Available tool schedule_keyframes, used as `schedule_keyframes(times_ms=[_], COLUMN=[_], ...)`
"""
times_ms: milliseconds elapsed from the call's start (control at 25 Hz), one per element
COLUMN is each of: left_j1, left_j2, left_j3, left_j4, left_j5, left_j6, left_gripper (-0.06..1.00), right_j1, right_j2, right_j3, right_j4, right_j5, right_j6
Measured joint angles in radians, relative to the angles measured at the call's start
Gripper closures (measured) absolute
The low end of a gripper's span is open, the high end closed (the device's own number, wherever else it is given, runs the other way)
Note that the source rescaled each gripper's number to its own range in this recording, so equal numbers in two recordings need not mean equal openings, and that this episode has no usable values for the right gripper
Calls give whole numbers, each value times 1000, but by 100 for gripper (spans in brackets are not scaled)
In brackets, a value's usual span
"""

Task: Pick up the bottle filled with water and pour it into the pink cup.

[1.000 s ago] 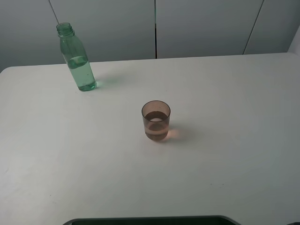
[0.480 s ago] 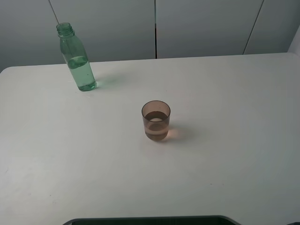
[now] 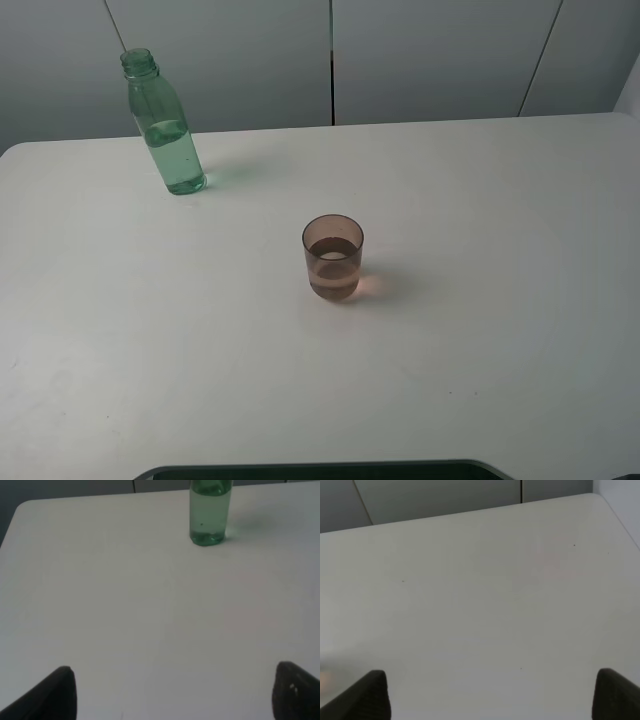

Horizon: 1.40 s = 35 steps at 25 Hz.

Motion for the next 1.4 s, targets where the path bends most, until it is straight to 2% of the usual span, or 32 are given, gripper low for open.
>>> schedule_keyframes(times_ms=[1400], left_j1=[0], left_j2=[-6], left_j3=[2], left_j4=[0], left_j5=[-10], left_j6=[-2], left_gripper=[-6], right_j1=[0], right_j2=[0], right_j3=[0], right_j4=[0], right_j5=[0], right_j6=[0])
